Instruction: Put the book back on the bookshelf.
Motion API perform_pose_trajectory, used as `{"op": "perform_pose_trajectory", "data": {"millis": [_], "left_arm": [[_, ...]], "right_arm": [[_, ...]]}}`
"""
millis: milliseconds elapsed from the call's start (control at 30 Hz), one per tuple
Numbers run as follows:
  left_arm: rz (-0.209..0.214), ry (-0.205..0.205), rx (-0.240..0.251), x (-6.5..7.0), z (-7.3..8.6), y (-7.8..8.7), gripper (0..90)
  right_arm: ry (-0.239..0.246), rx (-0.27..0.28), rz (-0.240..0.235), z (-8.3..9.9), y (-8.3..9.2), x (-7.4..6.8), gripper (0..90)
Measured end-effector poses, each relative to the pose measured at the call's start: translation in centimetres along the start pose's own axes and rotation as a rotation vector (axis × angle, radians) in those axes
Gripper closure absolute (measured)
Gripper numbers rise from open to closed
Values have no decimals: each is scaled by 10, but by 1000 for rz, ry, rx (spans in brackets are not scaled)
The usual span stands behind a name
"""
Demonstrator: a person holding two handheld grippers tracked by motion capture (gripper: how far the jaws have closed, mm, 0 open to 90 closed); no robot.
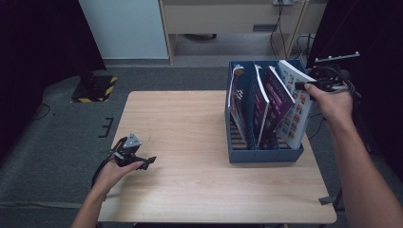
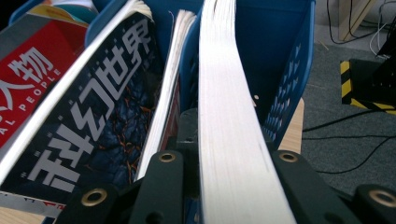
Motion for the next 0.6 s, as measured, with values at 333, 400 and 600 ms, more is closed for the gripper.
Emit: {"op": "perform_pose_trajectory", "data": {"millis": [333,400,600], "left_arm": [[0,-11,-5,1,0,0,60],[-1,-9,-2,0,0,0,61],[-1,-13,-7,1,0,0,60]], "right_arm": [[-4,-3,-4,9,-4,2,740],[-5,-6,-6,11,-6,3,739],[-5,-19,-4,17,-10,3,738]]}}
Point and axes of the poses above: each handheld gripper's, and its own axes: y roughly backward along the jaws, z roughly out of its underside, x roughly to its right, the point moved 5 cm from there along -y, roughly forward along the jaws, and after that the axes turned 15 degrees about -z, right-handed, at the moved point
